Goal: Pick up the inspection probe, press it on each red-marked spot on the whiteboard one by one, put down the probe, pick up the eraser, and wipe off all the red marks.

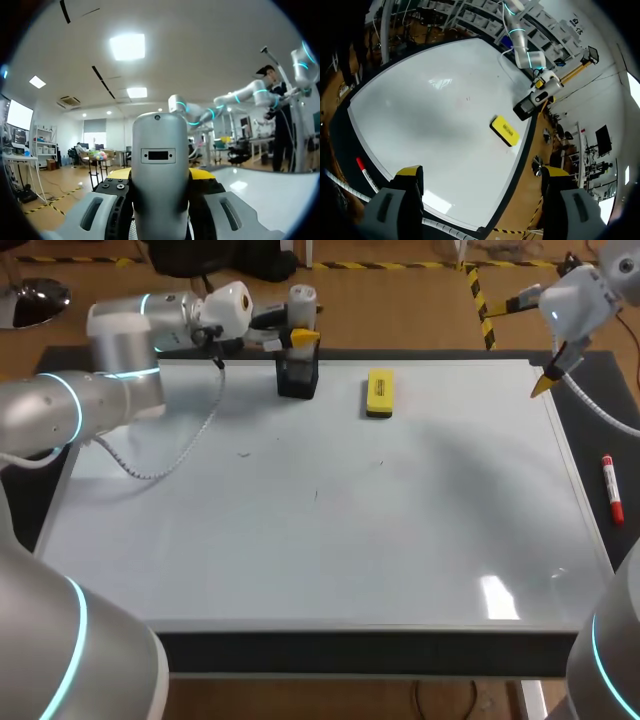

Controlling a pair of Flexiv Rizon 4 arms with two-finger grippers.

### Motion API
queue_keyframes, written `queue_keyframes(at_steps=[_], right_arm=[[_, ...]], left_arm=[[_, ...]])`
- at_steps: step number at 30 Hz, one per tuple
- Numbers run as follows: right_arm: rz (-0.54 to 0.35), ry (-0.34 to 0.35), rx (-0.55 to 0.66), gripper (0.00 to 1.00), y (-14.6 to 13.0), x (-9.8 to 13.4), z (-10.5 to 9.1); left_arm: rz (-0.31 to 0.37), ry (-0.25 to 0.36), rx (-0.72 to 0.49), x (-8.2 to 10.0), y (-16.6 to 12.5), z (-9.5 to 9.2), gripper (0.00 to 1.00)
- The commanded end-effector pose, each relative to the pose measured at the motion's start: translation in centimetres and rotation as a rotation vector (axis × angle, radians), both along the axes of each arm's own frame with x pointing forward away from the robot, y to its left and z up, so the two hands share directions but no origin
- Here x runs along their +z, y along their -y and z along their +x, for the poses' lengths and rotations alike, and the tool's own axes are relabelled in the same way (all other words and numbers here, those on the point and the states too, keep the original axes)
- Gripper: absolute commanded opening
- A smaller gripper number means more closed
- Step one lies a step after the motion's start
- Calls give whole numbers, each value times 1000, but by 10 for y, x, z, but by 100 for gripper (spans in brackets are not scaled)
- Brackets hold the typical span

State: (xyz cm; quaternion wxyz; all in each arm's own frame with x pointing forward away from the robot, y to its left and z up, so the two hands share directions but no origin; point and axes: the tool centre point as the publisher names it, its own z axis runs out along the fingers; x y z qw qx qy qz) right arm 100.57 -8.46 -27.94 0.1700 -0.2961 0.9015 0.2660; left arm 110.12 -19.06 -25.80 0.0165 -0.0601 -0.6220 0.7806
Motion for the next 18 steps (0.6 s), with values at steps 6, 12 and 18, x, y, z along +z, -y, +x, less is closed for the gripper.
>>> queue_keyframes(at_steps=[6,12,18], right_arm=[[-6,-2,2,100,0,1,1],[-6,-2,2,100,0,1,1],[-6,-2,2,100,0,1,1]], left_arm=[[-5,9,2,-10,1,2,0],[-15,5,9,-13,2,3,0],[-17,3,15,-13,2,3,51]])
